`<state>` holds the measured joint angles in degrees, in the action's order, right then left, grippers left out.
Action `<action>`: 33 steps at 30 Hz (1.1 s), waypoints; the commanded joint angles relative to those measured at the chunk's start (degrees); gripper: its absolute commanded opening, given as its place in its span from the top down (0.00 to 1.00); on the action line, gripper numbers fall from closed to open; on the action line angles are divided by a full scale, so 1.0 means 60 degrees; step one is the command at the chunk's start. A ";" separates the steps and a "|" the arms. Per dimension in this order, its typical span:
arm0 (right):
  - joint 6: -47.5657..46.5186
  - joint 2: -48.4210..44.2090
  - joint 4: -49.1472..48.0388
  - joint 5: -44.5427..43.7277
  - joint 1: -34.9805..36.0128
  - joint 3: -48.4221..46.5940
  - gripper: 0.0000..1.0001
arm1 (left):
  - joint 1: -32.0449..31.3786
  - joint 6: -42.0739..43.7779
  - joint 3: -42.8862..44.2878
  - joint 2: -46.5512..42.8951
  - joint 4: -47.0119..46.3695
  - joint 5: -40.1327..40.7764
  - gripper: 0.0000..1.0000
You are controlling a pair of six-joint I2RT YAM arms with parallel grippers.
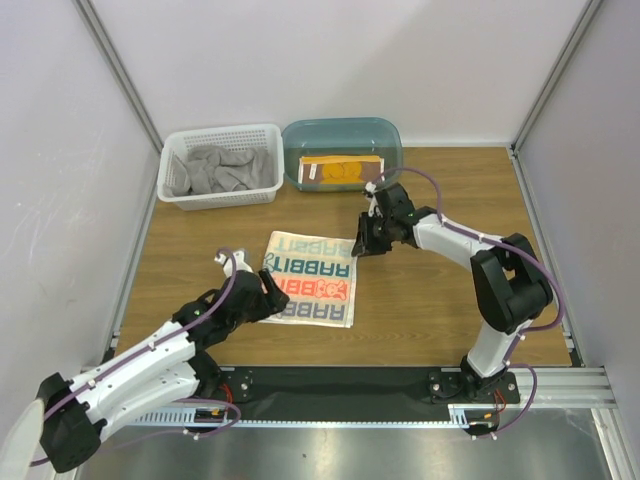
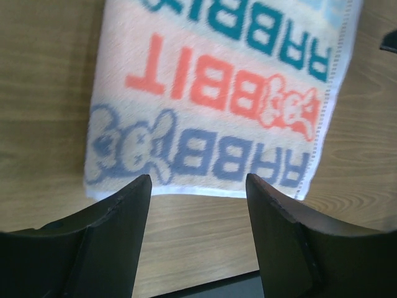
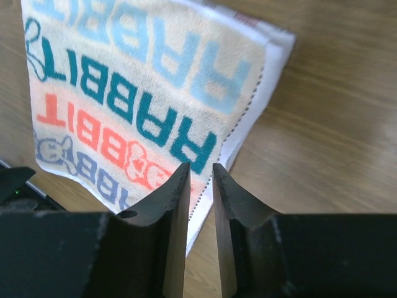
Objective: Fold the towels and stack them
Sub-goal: Fold the towel
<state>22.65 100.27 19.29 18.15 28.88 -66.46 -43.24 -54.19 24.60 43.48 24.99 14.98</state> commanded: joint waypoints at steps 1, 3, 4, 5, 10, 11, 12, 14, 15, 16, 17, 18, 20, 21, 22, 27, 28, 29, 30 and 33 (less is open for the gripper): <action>0.0252 -0.0349 -0.0592 0.0344 0.0327 0.0294 0.74 | 0.0132 -0.1440 -0.0364 -0.0099 0.0478 0.0198 0.33; 0.0282 -0.0218 -0.0695 0.0344 0.0415 0.0441 0.77 | 0.0176 -0.1660 -0.0627 -0.0230 0.0245 0.0154 0.34; 0.0296 -0.0145 -0.0797 0.0329 0.0430 0.0485 0.77 | 0.0205 -0.1690 -0.0686 -0.0289 0.0128 0.0140 0.35; 0.0282 -0.0028 -0.0856 0.0329 0.0416 0.0514 0.80 | 0.0205 -0.1676 -0.0745 -0.0391 0.0025 0.0169 0.35; 0.0062 0.0368 -0.0930 0.0183 0.0401 0.0427 0.81 | 0.0366 -0.1851 -0.1038 -0.0407 -0.0020 0.0505 0.41; 0.0019 0.0412 -0.0930 0.0139 0.0386 0.0441 0.82 | 0.0410 -0.1851 -0.1096 -0.0407 -0.0122 0.0506 0.42; -0.0040 0.0471 -0.0915 0.0124 0.0357 0.0427 0.82 | 0.0454 -0.1822 -0.1228 -0.0378 -0.0297 0.0491 0.42; -0.0084 0.0544 -0.0915 0.0066 0.0357 0.0441 0.82 | 0.0542 -0.1866 -0.1345 -0.0261 -0.0429 0.0447 0.42; -0.0113 0.0646 -0.0915 0.0036 0.0342 0.0441 0.82 | 0.0542 -0.1910 -0.1419 -0.0086 -0.0416 0.0433 0.42; -0.0128 0.0690 -0.0929 0.0022 0.0328 0.0456 0.82 | 0.0542 -0.1939 -0.1477 -0.0026 -0.0372 0.0418 0.43; -0.0157 0.0720 -0.0930 0.0022 0.0328 0.0470 0.83 | 0.0542 -0.2012 -0.1536 0.0032 -0.0357 0.0389 0.44; -0.0172 0.0807 -0.0944 0.0022 0.0328 0.0456 0.83 | 0.0542 -0.2027 -0.1696 0.0091 -0.0458 0.0316 0.44; -0.0201 0.0852 -0.0944 0.0022 0.0313 0.0427 0.84 | 0.0542 -0.2114 -0.1873 0.0121 -0.0562 0.0243 0.44; -0.0202 0.0881 -0.0915 0.0036 0.0327 0.0383 0.84 | 0.0542 -0.2101 -0.1917 0.0092 -0.0591 0.0170 0.44; -0.0231 0.0881 -0.0900 0.0036 0.0328 0.0354 0.84 | 0.0542 -0.2071 -0.1874 0.0091 -0.0577 0.0154 0.44; -0.0333 0.0750 -0.0579 0.0051 0.0328 0.0003 0.85 | 0.0542 -0.1355 -0.0546 -0.0230 0.0271 0.0329 0.44; -0.0348 0.0720 -0.0520 0.0080 0.0328 -0.0056 0.85 | 0.0528 -0.1194 -0.0221 -0.0274 0.0534 0.0548 0.44; -0.0334 0.0662 -0.0476 0.0095 0.0328 -0.0115 0.85 | 0.0542 -0.0786 0.0101 -0.0246 0.0609 0.0680 0.43; -0.0362 0.0618 -0.0418 0.0138 0.0328 -0.0202 0.85 | 0.0571 -0.0376 0.0815 -0.0173 0.0755 0.0914 0.42; -0.0392 0.0559 -0.0344 0.0139 0.0313 -0.0349 0.84 | 0.0615 0.0241 0.2091 0.0469 0.0742 0.1237 0.41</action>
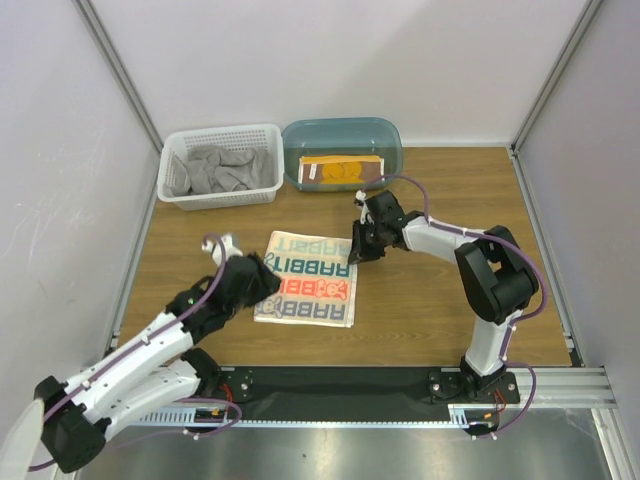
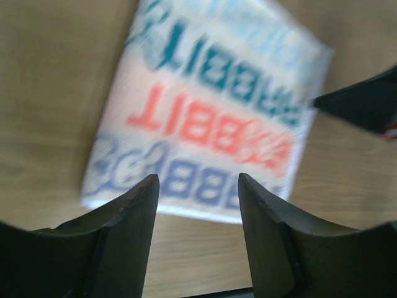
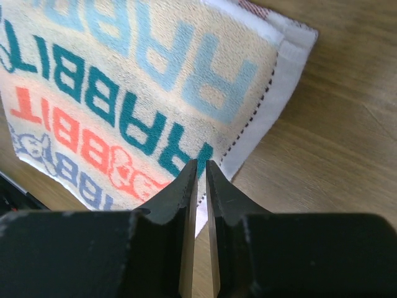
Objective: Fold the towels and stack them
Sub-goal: Fold the towel
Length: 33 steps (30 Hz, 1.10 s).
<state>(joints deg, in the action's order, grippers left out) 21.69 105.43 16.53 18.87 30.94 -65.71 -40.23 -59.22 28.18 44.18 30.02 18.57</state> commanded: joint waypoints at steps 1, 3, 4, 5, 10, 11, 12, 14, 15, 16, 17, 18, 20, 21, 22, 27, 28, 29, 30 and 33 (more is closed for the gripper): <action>-0.0232 -0.0301 0.0115 0.0033 -0.0029 -0.0503 0.85 | 0.0156 0.1270 0.1702 0.0631 -0.0183 0.0742 0.39; -0.0290 -0.0243 0.0159 0.0033 -0.0073 -0.0590 0.84 | 0.0200 0.1710 0.1908 0.1100 -0.0811 0.0773 0.39; -0.0305 -0.0242 0.0188 0.0033 -0.0102 -0.0678 0.84 | 0.0346 0.1827 0.1880 0.1610 -0.1191 0.0700 0.40; -0.0290 -0.0213 0.0203 0.0048 -0.0132 -0.0708 0.85 | 0.0449 0.2002 0.1822 0.1819 -0.1992 0.0453 0.40; -0.0378 -0.0125 0.0262 0.0077 -0.0381 -0.0840 0.85 | 0.1429 0.2326 0.1059 0.3369 -0.4839 -0.0311 0.43; -0.0393 -0.0125 0.0276 0.0063 -0.0410 -0.0840 0.85 | 0.1533 0.2573 0.1074 0.3591 -0.5292 -0.0355 0.43; -0.0407 -0.0125 0.0291 0.0077 -0.0439 -0.0840 0.85 | 0.1635 0.2706 0.1176 0.3782 -0.5572 -0.0355 0.43; -0.0408 -0.0096 0.0320 0.0063 -0.0513 -0.0825 0.85 | 0.1899 0.2882 0.1279 0.4441 -0.6290 -0.0399 0.43; -0.0407 -0.0067 0.0320 0.0062 -0.0527 -0.0811 0.85 | 0.2088 0.2868 0.1381 0.4733 -0.6437 -0.0515 0.43; -0.0407 -0.0037 0.0335 0.0077 -0.0586 -0.0811 0.85 | 0.2148 0.2854 0.1440 0.4968 -0.6613 -0.0531 0.43; -0.0393 -0.0022 0.0306 0.0077 -0.0615 -0.0811 0.85 | 0.2236 0.2781 0.1571 0.5521 -0.6615 -0.0575 0.44; -0.0378 -0.0022 0.0306 0.0106 -0.0630 -0.0811 0.85 | 0.2338 0.2722 0.1630 0.5773 -0.6615 -0.0677 0.44; -0.0335 -0.0022 0.0291 0.0121 -0.0688 -0.0811 0.85 | 0.2617 0.2576 0.1660 0.6198 -0.6848 -0.1130 0.46; -0.0349 -0.0008 0.0291 0.0136 -0.0718 -0.0840 0.85 | 0.2690 0.2532 0.1660 0.6476 -0.6951 -0.1219 0.46; -0.0320 -0.0022 0.0277 0.0121 -0.0732 -0.0854 0.85 | 0.2792 0.2531 0.1631 0.6595 -0.7213 -0.1408 0.46; -0.0320 0.0168 0.0320 0.0208 -0.0820 -0.1044 0.85 | 0.2881 0.2780 0.2010 0.7413 -0.7450 -0.1732 0.46; -0.0334 0.0226 0.0335 0.0252 -0.0849 -0.1074 0.85 | 0.2881 0.2809 0.2084 0.7547 -0.7435 -0.1732 0.47; -0.0320 0.0299 0.0321 0.0311 -0.0879 -0.1103 0.85 | 0.2896 0.2839 0.2143 0.7708 -0.7377 -0.1732 0.47; -0.0334 0.0372 0.0320 0.0398 -0.0923 -0.1147 0.85 | 0.2896 0.2810 0.2143 0.7811 -0.7391 -0.1732 0.47; -0.0393 0.0519 0.0466 0.0429 -0.1010 -0.1352 0.84 | 0.2911 0.2780 0.2144 0.8133 -0.7347 -0.1776 0.48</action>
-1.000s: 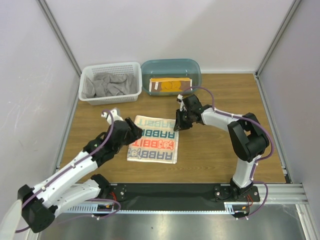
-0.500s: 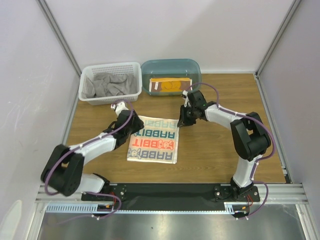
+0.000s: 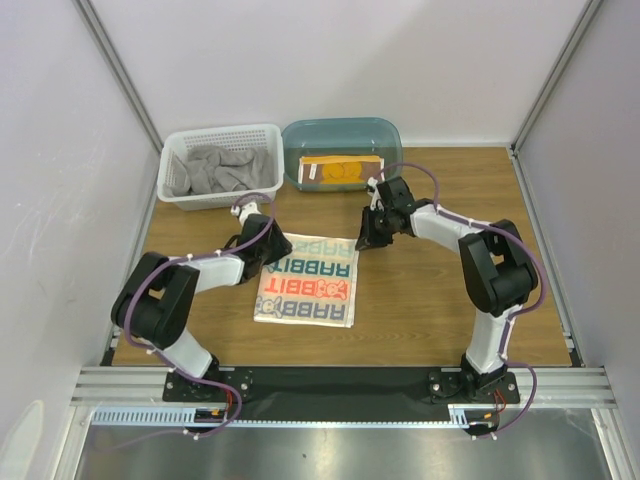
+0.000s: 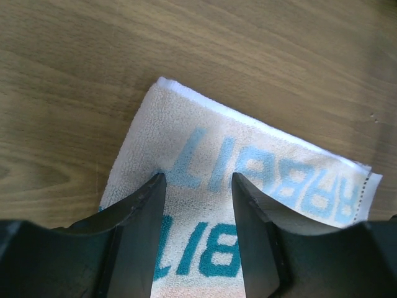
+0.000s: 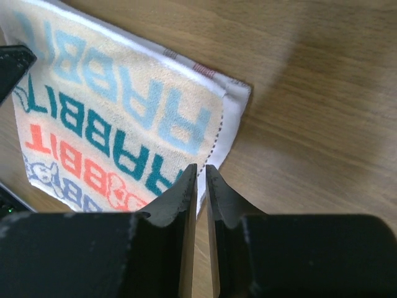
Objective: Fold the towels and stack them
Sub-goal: Fold the towel
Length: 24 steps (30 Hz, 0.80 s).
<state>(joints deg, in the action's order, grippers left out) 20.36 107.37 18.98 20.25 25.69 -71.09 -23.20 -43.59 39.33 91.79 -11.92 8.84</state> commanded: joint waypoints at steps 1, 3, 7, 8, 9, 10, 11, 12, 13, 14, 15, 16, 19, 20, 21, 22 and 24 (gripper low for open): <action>-0.0214 0.0239 0.0102 0.0185 -0.0166 -0.0587 0.84 | 0.0073 0.0190 0.0286 0.0273 -0.0357 -0.0184 0.48; -0.0273 0.0356 0.0234 0.0126 -0.0180 -0.0705 0.83 | 0.0073 0.0307 0.0388 0.0302 -0.0240 -0.0228 0.48; -0.0390 0.0605 0.0512 0.0097 -0.0224 -0.1027 0.80 | 0.0073 0.1051 0.0739 0.0025 0.0097 -0.0535 0.49; -0.0405 0.0635 0.0600 0.0097 -0.0225 -0.1158 0.79 | 0.0073 0.1229 0.0856 -0.0251 0.0185 -0.0638 0.49; -0.0391 0.0664 0.0644 0.0097 -0.0225 -0.1203 0.78 | 0.0073 0.1346 0.0915 -0.0414 0.0301 -0.0726 0.49; -0.0376 0.0693 0.0659 0.0111 -0.0254 -0.1261 0.77 | 0.0073 0.1638 0.1002 -0.0618 0.0651 -0.0799 0.48; -0.0347 0.0693 0.0674 0.0126 -0.0254 -0.1320 0.76 | 0.0058 0.1757 0.1090 -0.1026 0.0843 -0.0800 0.47; -0.0317 0.0737 0.0689 0.0140 -0.0268 -0.1451 0.75 | 0.0058 0.1845 0.1120 -0.1291 0.1019 -0.0771 0.45; -0.0303 0.0795 0.0732 0.0141 -0.0254 -0.1510 0.75 | 0.0058 0.1947 0.1135 -0.1555 0.1484 -0.0596 0.43; -0.0288 0.0825 0.0718 0.0141 -0.0268 -0.1569 0.74 | 0.0058 0.1963 0.1092 -0.1790 0.1692 -0.0479 0.42; -0.0244 0.0854 0.0704 0.0170 -0.0268 -0.1686 0.74 | 0.0058 0.1963 0.1033 -0.2285 0.1897 -0.0376 0.40; -0.0215 0.0898 0.0674 0.0170 -0.0268 -0.1745 0.74 | 0.0058 0.1977 0.0975 -0.2493 0.2030 -0.0099 0.39; -0.0083 0.1045 0.0572 0.0418 -0.0283 -0.1979 0.73 | 0.0073 0.1934 0.0755 -0.3167 0.2850 0.0094 0.38; -0.0054 0.1103 0.0528 0.0535 -0.0269 -0.2052 0.73 | 0.0073 0.1861 0.0609 -0.3300 0.3214 0.0050 0.38; -0.0024 0.1133 0.0528 0.0580 -0.0225 -0.2111 0.73 | 0.0073 0.1715 0.0521 -0.3417 0.3377 -0.0023 0.38; -0.0010 0.1162 0.0586 0.0580 -0.0167 -0.2344 0.73 | 0.0073 0.1351 0.0404 -0.3752 0.3553 -0.0110 0.37; 0.0078 0.1235 0.0717 0.0507 0.0052 -0.2565 0.69 | 0.0073 0.0679 -0.0166 -0.4134 0.3992 -0.0360 0.37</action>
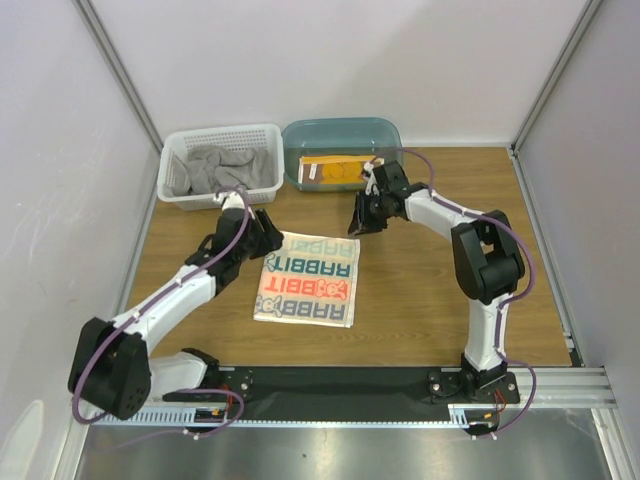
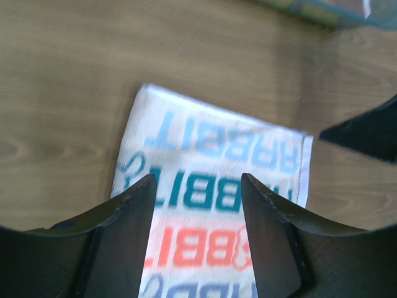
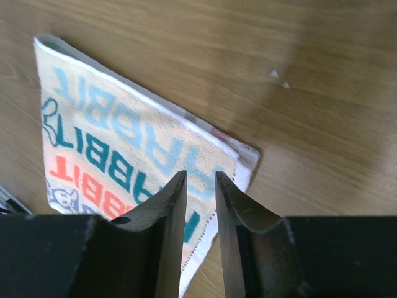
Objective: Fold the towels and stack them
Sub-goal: Fold the towel
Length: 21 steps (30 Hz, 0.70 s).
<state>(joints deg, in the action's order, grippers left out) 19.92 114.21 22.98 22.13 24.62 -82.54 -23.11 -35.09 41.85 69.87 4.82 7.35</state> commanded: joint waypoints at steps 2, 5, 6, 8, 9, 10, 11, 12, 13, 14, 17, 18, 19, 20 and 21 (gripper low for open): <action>0.0268 0.0095 0.0110 0.0063 0.0407 -0.0832 0.68 | 0.0058 -0.1181 -0.1288 -0.1124 0.1480 -0.0200 0.37; 0.0400 0.0139 0.0256 -0.0128 0.0803 -0.1109 0.67 | 0.0058 -0.1782 -0.2267 -0.2222 0.1876 -0.0186 0.37; 0.0415 0.0241 0.0314 -0.0143 0.0876 -0.1198 0.66 | 0.0058 -0.2001 -0.2490 -0.2486 0.1935 -0.0171 0.36; 0.0546 0.0358 0.0519 -0.0230 0.1110 -0.1621 0.66 | 0.0058 -0.2120 -0.3118 -0.3304 0.1863 -0.0186 0.36; 0.0605 0.0460 0.0665 -0.0289 0.1213 -0.1783 0.66 | 0.0058 -0.2265 -0.3310 -0.3570 0.1819 -0.0229 0.36; 0.0663 0.0621 0.0725 -0.0420 0.1460 -0.1930 0.66 | 0.0058 -0.2325 -0.3660 -0.3761 0.1703 -0.0259 0.36; 0.0678 0.0710 0.0798 -0.0538 0.1593 -0.2265 0.66 | 0.0058 -0.2383 -0.3823 -0.4039 0.1629 -0.0288 0.36; 0.0650 0.0798 0.0972 -0.0655 0.1783 -0.2428 0.67 | 0.0058 -0.2471 -0.3970 -0.4129 0.1614 -0.0317 0.36; 0.0620 0.0972 0.1076 -0.1004 0.2119 -0.2603 0.66 | 0.0058 -0.2501 -0.4203 -0.4217 0.1570 -0.0332 0.36; 0.0605 0.1032 0.1164 -0.1240 0.2296 -0.2910 0.66 | 0.0058 -0.2530 -0.4307 -0.4290 0.1526 -0.0332 0.37; 0.0765 0.1325 0.1224 -0.1914 0.2780 -0.3481 0.64 | 0.0058 -0.2647 -0.4600 -0.4509 0.1526 -0.0434 0.40; 0.0868 0.1427 0.1151 -0.2017 0.2854 -0.3615 0.63 | 0.0058 -0.2720 -0.4688 -0.4597 0.1569 -0.0449 0.40; 0.0927 0.1515 0.1063 -0.2134 0.2941 -0.3732 0.63 | 0.0058 -0.2808 -0.4863 -0.4700 0.1613 -0.0449 0.41; 0.1044 0.1748 0.0990 -0.2150 0.3044 -0.3893 0.63 | 0.0058 -0.2954 -0.4981 -0.4817 0.1657 -0.0478 0.42; 0.1074 0.1881 0.0931 -0.2165 0.3132 -0.4286 0.63 | 0.0058 -0.3028 -0.5113 -0.5166 0.1701 -0.0493 0.42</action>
<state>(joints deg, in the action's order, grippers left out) 24.49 123.33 29.19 12.80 42.54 -102.72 -23.11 -50.17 12.91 42.22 15.59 5.52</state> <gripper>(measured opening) 0.369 0.581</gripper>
